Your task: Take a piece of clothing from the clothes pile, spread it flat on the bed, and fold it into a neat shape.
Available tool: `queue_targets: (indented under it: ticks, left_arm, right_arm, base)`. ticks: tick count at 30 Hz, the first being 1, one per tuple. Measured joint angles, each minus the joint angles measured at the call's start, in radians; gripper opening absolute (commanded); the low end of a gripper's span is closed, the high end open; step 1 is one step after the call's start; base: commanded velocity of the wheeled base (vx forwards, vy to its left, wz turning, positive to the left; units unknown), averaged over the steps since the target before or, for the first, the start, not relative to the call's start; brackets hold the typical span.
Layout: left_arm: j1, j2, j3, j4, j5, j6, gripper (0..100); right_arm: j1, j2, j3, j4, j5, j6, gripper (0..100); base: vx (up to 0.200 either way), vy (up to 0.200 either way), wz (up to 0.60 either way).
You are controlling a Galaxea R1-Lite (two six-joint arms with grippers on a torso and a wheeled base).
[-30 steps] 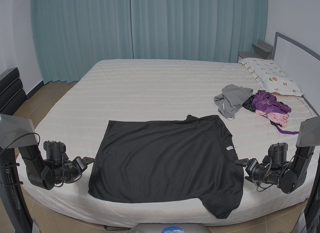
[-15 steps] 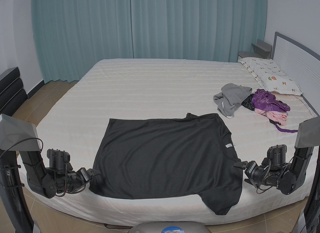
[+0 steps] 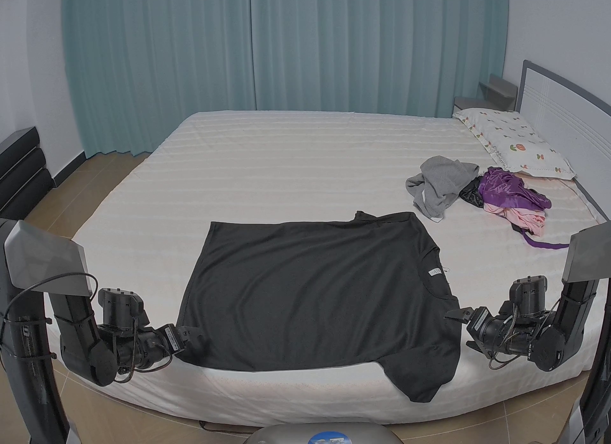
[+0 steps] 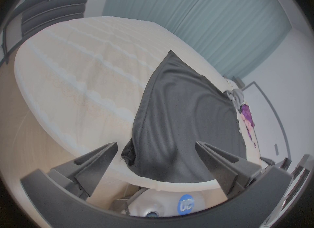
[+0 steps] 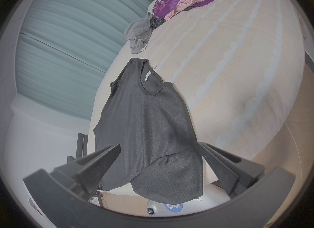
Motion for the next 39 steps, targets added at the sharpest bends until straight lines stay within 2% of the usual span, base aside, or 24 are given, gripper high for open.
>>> queue_targets:
  ticks: [3, 10, 11, 18, 26, 39]
  left_arm:
    - [-0.003, 0.018, 0.001, 0.003, 0.002, 0.043, 100]
    - [-0.007, 0.040, 0.000, 0.003, 0.019, 0.064, 100]
    - [-0.009, 0.043, 0.000, 0.003, 0.025, 0.070, 0]
    - [-0.037, 0.070, -0.002, -0.006, 0.125, 0.096, 0]
    - [-0.034, 0.074, 0.035, -0.008, 0.129, 0.093, 0]
    - [0.002, 0.044, 0.066, -0.010, 0.110, 0.076, 0]
  right_arm:
    - [0.000, 0.000, 0.000, -0.003, 0.001, 0.000, 100]
    - [0.000, 0.003, 0.001, -0.027, 0.002, 0.000, 100]
    - [0.000, 0.004, 0.001, -0.028, 0.002, 0.000, 100]
    - [-0.001, 0.008, 0.001, -0.028, 0.001, 0.000, 100]
    - [-0.001, 0.011, -0.001, -0.028, -0.002, -0.003, 100]
    - [0.015, 0.086, -0.057, -0.015, -0.022, -0.089, 100]
  base:
    - [0.000, 0.000, 0.00]
    - [0.000, 0.000, 0.00]
    - [0.000, 0.000, 0.00]
    - [0.000, 0.000, 0.00]
    - [0.000, 0.000, 0.00]
    - [0.000, 0.000, 0.00]
